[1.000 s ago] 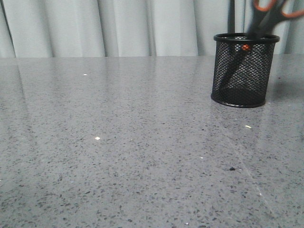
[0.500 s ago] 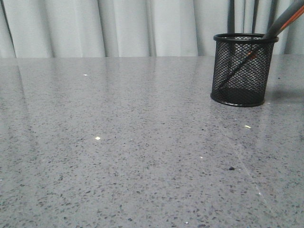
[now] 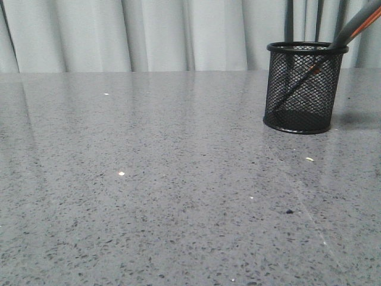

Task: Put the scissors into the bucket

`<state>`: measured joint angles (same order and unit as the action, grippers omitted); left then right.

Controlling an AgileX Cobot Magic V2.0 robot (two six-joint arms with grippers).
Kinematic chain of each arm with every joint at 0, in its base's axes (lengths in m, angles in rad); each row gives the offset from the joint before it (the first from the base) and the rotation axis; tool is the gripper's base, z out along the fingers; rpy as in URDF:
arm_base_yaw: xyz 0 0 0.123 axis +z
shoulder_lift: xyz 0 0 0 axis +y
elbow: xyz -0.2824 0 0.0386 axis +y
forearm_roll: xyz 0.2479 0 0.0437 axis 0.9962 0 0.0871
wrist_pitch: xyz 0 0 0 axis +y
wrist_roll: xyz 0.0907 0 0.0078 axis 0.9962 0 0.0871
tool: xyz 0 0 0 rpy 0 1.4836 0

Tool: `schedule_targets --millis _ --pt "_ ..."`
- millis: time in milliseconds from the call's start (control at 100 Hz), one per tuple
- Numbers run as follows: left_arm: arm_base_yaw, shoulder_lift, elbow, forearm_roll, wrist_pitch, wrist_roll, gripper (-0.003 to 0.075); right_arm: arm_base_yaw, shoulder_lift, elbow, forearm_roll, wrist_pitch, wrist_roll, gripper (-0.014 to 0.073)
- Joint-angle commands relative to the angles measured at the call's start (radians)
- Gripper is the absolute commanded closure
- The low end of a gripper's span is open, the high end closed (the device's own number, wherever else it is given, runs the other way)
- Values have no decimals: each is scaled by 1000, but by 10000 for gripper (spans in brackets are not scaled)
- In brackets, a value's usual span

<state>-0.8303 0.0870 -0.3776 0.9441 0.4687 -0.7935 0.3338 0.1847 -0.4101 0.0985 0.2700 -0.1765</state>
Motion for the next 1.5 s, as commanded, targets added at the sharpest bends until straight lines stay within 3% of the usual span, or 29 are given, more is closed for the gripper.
schedule_targets --millis 0,1070,1270,1490 --pt "10 -16 2 42 -14 -31 740 0 -62 15 -13 -114 -11 639" --pt "10 -30 30 89 -24 -59 740 0 -114 23 -13 -89 -11 639" --pt "81 -32 116 -222 -103 216 740 0 -114 23 -13 -89 -11 639" --pt "360 -32 265 -657 -357 563 740 0 -114 23 -13 -89 -11 639"
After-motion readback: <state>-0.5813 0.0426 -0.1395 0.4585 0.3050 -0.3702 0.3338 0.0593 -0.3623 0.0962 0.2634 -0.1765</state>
